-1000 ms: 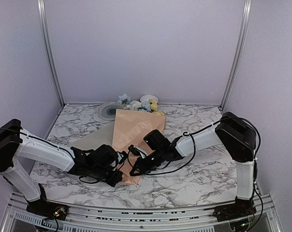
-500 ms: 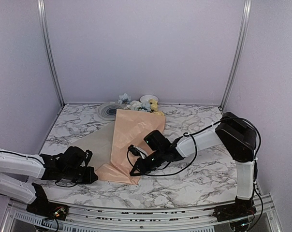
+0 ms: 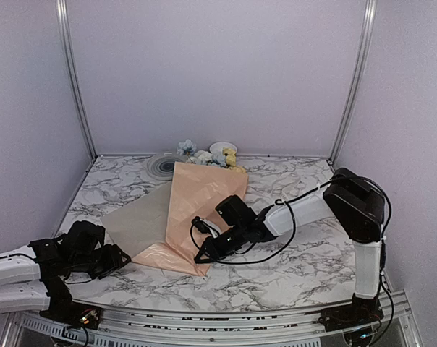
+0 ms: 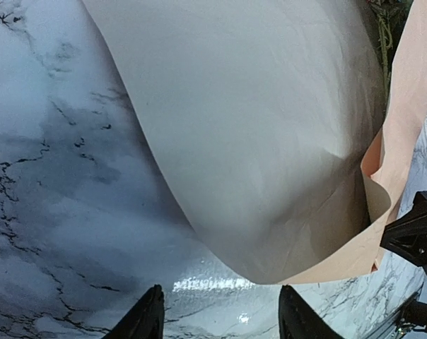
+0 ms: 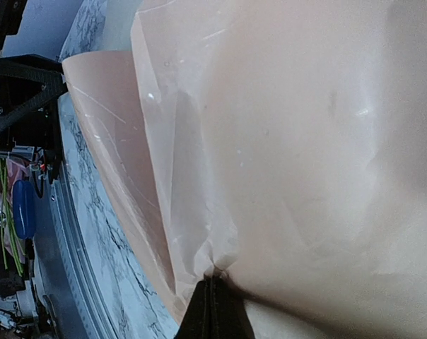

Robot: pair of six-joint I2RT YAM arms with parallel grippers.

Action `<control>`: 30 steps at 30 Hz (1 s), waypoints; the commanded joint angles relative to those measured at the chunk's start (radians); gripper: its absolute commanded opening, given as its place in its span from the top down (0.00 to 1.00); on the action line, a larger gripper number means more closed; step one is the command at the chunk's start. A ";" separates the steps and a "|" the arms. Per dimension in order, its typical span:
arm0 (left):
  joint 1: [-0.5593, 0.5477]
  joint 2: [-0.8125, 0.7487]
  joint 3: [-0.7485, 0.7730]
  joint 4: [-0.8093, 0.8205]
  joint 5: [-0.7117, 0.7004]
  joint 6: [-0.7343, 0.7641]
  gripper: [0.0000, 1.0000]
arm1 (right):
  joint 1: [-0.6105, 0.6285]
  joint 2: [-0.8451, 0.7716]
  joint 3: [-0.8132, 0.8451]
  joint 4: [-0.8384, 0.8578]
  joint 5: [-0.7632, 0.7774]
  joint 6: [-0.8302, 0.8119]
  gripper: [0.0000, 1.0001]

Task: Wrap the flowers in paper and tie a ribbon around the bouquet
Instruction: Pick up the two-thirds-folded wrapping paper from the center of the board.

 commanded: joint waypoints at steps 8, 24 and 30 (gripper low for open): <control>0.152 0.136 -0.119 0.374 0.139 -0.240 0.35 | 0.002 0.028 0.001 -0.154 0.088 -0.012 0.98; 0.153 0.213 -0.098 0.513 0.004 -0.147 1.00 | 0.013 0.035 0.104 -0.264 0.147 -0.063 0.97; 0.150 0.191 -0.018 0.424 0.002 -0.039 1.00 | 0.013 0.121 0.290 -0.351 0.154 -0.076 0.96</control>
